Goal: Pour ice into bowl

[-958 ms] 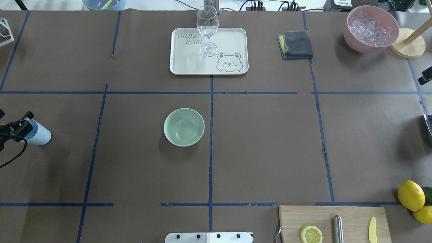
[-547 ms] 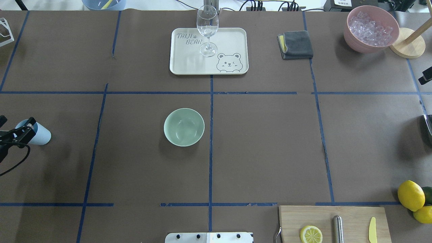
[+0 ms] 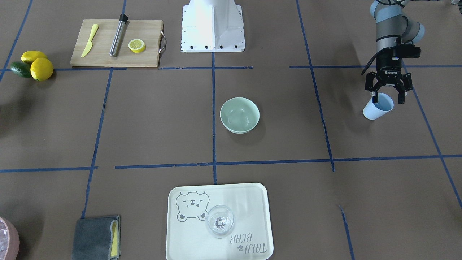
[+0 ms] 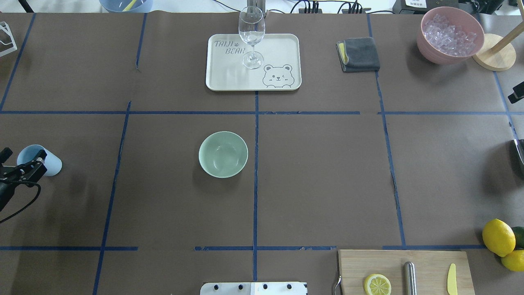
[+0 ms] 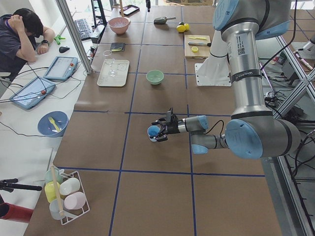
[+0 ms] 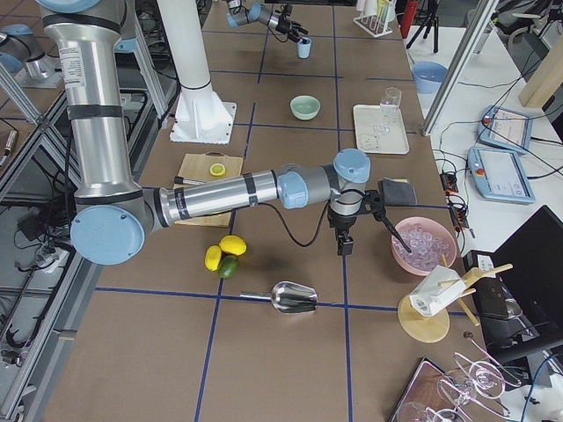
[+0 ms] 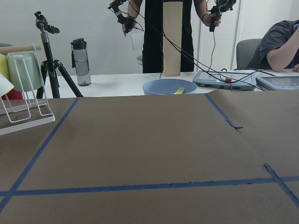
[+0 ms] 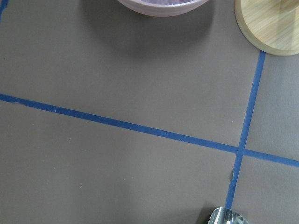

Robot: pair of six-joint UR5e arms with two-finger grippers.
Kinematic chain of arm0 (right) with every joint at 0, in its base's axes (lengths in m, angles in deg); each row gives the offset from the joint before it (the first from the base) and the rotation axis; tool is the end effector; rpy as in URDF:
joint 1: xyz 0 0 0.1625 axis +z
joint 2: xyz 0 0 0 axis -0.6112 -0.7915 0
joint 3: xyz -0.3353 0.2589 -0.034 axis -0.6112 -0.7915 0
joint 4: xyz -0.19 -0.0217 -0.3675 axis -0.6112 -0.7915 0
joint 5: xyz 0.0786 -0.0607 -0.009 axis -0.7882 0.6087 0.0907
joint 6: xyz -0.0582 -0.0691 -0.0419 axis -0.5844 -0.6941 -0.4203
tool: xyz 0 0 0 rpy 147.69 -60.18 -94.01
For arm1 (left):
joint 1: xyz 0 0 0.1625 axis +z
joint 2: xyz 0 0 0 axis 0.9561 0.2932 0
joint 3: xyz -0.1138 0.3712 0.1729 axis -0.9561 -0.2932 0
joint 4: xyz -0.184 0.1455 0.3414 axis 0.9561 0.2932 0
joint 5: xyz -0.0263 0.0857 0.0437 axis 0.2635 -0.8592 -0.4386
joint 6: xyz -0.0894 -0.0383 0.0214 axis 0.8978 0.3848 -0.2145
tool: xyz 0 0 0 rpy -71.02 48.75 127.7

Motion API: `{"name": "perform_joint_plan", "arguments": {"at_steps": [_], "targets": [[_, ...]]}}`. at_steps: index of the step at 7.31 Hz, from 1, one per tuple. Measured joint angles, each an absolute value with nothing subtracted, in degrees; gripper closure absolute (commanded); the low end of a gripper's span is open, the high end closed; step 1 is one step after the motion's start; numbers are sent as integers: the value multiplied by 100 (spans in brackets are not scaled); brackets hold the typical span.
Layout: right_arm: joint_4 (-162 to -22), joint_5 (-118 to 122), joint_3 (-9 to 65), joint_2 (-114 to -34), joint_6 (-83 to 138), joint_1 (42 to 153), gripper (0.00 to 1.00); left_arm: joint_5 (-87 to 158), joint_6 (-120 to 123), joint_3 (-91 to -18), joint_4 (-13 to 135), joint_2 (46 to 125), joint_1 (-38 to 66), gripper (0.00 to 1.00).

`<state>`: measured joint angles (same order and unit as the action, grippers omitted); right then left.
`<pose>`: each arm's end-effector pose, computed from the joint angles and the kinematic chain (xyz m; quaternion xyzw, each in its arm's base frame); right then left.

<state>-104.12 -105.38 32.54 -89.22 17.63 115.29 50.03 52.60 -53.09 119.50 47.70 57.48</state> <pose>-0.0480 -0.5395 0.5478 0.0571 -0.3563 -0.0911 0.9282 0.2631 -0.2944 0.6241 0.5223 0.3294 -0.1883 0.7637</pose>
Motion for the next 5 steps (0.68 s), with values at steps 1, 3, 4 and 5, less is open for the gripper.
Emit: {"name": "perform_joint_plan", "arguments": {"at_steps": [1, 3, 4, 5], "targets": [[-10410, -10538, 3253, -8922, 1766, 11529, 0, 4937, 5274, -5301, 11951, 4778, 5820, 0], [-10410, -10538, 3252, -8923, 1765, 11529, 0, 4839, 5334, -5260, 11956, 4789, 5946, 0], [-10411, -10538, 3253, -8931, 1767, 11529, 0, 4797, 5418, -5165, 11957, 4794, 6005, 0], [-10410, -10538, 3257, -8942, 1765, 11528, 0, 4752, 5483, -5050, 11957, 4801, 6041, 0]]}}
